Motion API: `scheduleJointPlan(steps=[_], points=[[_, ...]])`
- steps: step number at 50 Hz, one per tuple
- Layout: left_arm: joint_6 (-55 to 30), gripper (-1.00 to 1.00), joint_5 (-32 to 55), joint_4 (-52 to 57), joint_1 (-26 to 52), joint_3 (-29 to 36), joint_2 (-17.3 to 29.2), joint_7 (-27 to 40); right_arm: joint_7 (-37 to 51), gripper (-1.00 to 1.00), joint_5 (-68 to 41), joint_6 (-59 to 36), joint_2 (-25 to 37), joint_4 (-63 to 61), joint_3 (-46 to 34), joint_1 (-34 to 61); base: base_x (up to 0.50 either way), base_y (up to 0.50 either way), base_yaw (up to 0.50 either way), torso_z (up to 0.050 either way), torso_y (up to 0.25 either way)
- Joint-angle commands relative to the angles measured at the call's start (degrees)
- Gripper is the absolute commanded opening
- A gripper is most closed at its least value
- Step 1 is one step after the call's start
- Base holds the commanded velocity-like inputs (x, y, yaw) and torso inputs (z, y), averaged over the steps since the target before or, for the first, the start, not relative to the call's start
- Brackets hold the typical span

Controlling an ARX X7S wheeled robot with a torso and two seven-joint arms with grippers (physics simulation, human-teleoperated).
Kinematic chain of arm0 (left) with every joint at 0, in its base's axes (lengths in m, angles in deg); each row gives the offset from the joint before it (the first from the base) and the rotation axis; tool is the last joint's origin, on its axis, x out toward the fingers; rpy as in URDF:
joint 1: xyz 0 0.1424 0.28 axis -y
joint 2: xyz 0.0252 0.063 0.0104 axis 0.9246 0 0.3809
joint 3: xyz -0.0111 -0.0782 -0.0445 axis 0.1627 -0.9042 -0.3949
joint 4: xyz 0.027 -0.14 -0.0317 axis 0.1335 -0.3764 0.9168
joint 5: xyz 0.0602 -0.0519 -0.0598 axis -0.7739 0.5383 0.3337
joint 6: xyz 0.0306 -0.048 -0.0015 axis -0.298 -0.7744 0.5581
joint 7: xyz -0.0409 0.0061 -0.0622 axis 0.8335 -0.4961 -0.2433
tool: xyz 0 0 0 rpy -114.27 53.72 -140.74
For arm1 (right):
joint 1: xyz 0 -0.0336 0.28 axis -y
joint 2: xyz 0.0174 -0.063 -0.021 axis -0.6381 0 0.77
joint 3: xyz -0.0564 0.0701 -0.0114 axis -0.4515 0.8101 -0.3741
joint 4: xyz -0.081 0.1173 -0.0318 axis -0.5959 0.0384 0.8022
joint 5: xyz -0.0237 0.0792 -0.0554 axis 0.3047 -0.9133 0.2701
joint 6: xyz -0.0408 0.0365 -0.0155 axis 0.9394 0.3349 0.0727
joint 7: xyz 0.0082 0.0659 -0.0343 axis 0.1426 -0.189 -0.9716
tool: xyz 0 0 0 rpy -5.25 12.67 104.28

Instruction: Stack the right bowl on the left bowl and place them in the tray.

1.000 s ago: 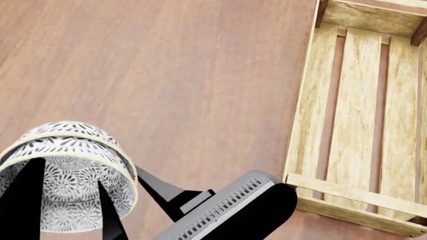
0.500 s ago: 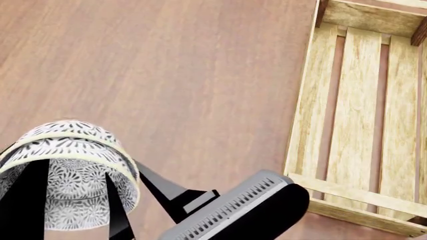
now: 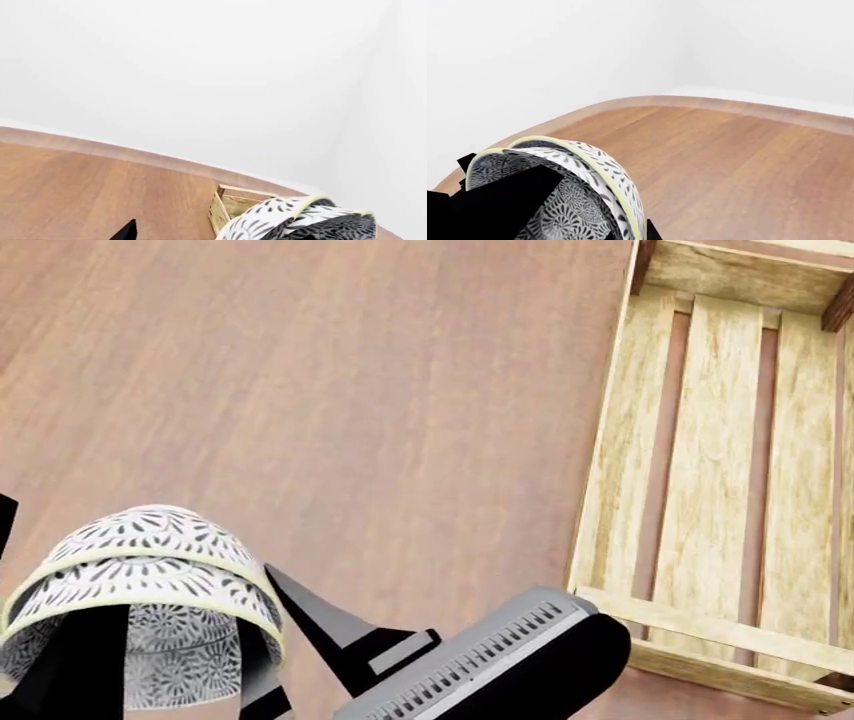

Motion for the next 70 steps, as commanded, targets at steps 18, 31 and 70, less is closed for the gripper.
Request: scheduleJointPlan(steps=[18,31,70], points=[[-0.81,1.0,-0.95,0.14,1.0,1.88,-1.12,-0.66,-3.59,-1.0,-2.44,1.28,0.59,2.88,2.97,-0.81,0.0,0.0,0.0,0.0,0.001],[-0.53,1.0,-0.79,0.27,0.83,1.79,-0.88,-0.63,-6.01,-1.0,-5.11,2.46,1.1,5.14,4.28,-0.52,0.0,0.0,0.0,0.001,0.001],[1.86,1.0,-0.73,0.22,-0.64,0.57,-0.52,-0.71,-27.55,-1.0,-38.08,1.58,7.18,23.17,9.82,11.74,0.0,0.0,0.0,0.0,0.001]])
